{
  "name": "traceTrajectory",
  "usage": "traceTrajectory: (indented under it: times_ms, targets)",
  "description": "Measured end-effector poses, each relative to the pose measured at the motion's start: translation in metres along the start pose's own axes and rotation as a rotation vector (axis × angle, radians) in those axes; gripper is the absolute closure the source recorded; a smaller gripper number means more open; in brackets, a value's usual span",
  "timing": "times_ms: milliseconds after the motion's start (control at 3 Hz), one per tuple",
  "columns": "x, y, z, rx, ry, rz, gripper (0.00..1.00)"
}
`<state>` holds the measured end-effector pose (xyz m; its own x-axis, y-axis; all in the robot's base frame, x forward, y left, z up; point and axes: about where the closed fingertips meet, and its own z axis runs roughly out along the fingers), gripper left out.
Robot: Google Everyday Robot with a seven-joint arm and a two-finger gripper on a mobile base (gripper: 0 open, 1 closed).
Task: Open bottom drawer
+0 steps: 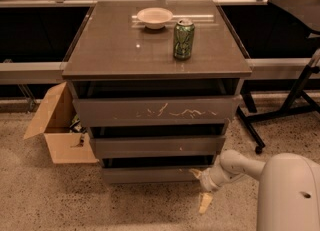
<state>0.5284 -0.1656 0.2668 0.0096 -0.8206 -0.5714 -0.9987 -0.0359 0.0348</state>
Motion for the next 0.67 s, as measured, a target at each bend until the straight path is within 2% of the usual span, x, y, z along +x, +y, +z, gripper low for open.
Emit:
traceTrajectory:
  times_ms: [667]
  targets:
    - [0.004,-0.049,0.028,0.018,-0.011,-0.063,0.0]
